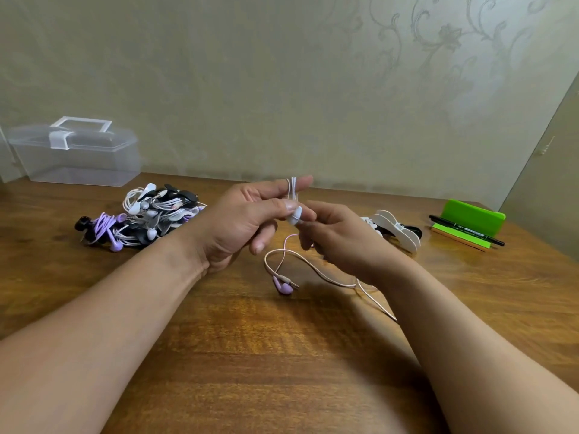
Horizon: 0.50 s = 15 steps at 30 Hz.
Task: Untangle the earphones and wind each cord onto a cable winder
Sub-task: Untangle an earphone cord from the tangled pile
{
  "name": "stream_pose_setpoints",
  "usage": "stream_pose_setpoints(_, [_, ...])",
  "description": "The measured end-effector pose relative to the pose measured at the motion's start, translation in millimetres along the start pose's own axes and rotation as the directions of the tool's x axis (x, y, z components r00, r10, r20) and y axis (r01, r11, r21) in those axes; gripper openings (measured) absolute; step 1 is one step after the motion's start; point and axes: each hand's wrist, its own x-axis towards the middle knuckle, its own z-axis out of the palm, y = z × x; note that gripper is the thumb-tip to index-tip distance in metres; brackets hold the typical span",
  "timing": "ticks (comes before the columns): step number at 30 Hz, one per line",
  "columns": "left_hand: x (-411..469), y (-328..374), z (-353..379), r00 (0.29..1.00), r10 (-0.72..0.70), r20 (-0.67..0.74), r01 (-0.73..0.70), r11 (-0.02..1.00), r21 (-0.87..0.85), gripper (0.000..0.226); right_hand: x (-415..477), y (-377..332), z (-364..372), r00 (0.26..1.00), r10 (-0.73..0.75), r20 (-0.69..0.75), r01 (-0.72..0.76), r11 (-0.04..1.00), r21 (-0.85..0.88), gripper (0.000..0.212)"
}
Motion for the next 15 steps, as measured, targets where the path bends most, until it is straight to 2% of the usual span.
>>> stream_pose_setpoints(2, [2.1,-1.3,-3.4,0.997,0.023,-0.068,-0.020,0.999,0.049,0.037,0.8,0.4,1.9,1.000,0.004,0.015,-0.003,0.998,-0.055,0.023])
stream_pose_setpoints(7, [3.4,-0.2,-9.2,0.982,0.040,-0.187,-0.017,0.992,0.124,0.036,-2.2,-5.7,3.7,0.988,0.066,0.141,-0.049,0.991,-0.122,0.030])
stream_pose_setpoints(11, [0.7,1.3,-8.7,0.980,0.015,-0.200,0.038,0.966,0.256,0.037,-1.3,-13.3,-1.6,0.999,0.022,0.038,-0.011,0.964,-0.264,0.026])
stream_pose_setpoints(15, [2.6,-1.8,-10.0,0.983,0.015,-0.182,0.060,0.914,0.401,0.039,-1.9,-15.2,-0.8,0.998,-0.050,-0.033,0.039,0.962,-0.272,0.025])
